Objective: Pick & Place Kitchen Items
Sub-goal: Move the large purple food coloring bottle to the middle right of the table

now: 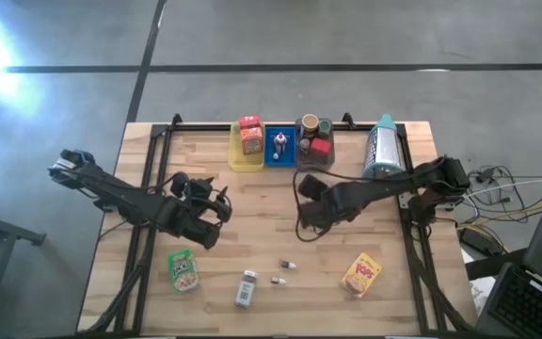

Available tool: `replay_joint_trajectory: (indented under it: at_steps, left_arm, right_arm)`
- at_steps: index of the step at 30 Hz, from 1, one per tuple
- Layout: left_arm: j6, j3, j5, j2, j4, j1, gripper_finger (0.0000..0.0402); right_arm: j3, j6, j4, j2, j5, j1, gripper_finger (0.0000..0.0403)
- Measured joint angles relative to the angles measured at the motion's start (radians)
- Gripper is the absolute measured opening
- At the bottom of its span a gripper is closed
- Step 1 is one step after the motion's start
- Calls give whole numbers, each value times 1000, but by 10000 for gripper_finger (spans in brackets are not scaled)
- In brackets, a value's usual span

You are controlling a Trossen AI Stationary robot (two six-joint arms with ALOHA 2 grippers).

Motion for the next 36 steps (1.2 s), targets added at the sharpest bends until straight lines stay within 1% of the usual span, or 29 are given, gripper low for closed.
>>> replay_joint_trajectory:
  at_steps: [3, 7, 9, 13, 14, 17, 23, 28, 31, 36]
  left_arm:
    - [-1, 0, 0, 0, 5, 2, 243]
    - [-1, 0, 1, 0, 11, 2, 243]
    - [-1, 0, 1, 0, 11, 2, 243]
    - [2, -3, 1, 0, 12, 2, 243]
    - [2, -3, 1, 0, 11, 2, 243]
    - [2, -5, 1, 0, 11, 2, 243]
    - [2, -11, 5, 0, 11, 2, 243]
    - [1, -12, 6, 0, 12, 2, 243]
    - [1, -12, 6, 0, 12, 2, 243]
    - [0, -12, 6, 0, 12, 2, 243]
  right_arm:
    - [3, -99, -2, 17, 91, 14, 112]
    - [3, -179, -56, 73, 114, 11, 112]
    - [3, -197, -84, 113, 123, 9, 112]
    - [2, -198, -99, 177, 236, 7, 112]
    - [2, -198, -101, 183, 244, 5, 112]
    - [3, -197, -92, 199, 220, 2, 112]
    - [2, -196, -85, 211, 129, 3, 112]
    - [3, -192, -51, 210, 114, 2, 113]
    - [3, -185, -37, 210, 75, 1, 125]
    - [2, -185, -23, 212, 70, -1, 132]
